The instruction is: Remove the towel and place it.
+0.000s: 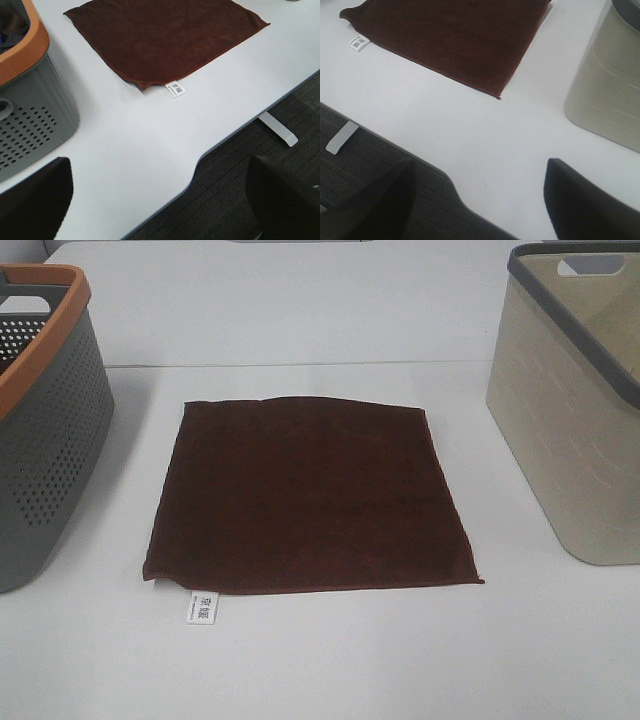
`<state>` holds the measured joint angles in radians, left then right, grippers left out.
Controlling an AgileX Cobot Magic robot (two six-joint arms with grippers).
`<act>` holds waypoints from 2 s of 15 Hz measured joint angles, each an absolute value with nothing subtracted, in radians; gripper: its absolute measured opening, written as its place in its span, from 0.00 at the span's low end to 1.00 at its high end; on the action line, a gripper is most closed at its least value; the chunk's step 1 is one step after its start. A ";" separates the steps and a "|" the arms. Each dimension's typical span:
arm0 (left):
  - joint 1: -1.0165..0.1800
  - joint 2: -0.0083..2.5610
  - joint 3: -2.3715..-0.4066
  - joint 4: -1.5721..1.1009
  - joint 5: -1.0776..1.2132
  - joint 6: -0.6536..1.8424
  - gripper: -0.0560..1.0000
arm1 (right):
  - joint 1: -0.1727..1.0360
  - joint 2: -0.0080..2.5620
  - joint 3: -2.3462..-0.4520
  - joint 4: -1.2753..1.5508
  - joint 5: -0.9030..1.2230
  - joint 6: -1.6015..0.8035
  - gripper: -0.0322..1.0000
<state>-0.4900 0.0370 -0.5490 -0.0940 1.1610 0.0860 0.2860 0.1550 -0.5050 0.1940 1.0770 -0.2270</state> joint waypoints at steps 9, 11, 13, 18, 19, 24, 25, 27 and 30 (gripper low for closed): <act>-0.490 0.038 -0.513 -0.101 1.059 0.097 0.89 | 0.286 0.155 -0.505 0.194 1.077 -0.227 0.70; -0.490 0.038 -0.513 -0.101 1.058 0.097 0.89 | 0.286 0.155 -0.505 0.194 1.076 -0.227 0.70; -0.490 0.038 -0.513 -0.101 1.058 0.097 0.89 | 0.286 0.155 -0.505 0.194 1.076 -0.227 0.70; -0.333 0.038 -0.513 -0.101 1.057 0.097 0.89 | 0.152 0.155 -0.505 0.201 1.076 -0.227 0.70; -0.250 0.034 -0.513 -0.101 1.057 0.097 0.89 | 0.098 0.155 -0.505 0.201 1.076 -0.227 0.70; -0.045 -0.004 -0.513 -0.102 1.055 0.097 0.89 | -0.037 0.149 -0.505 0.201 1.075 -0.227 0.70; -0.044 -0.004 -0.513 -0.102 1.055 0.097 0.89 | -0.040 0.128 -0.505 0.202 1.075 -0.227 0.70; -0.044 -0.004 -0.513 -0.102 1.055 0.097 0.89 | -0.040 0.072 -0.505 0.216 1.074 -0.227 0.70; -0.044 -0.004 -0.513 -0.102 1.055 0.097 0.89 | -0.040 -0.003 -0.504 0.222 1.076 -0.227 0.70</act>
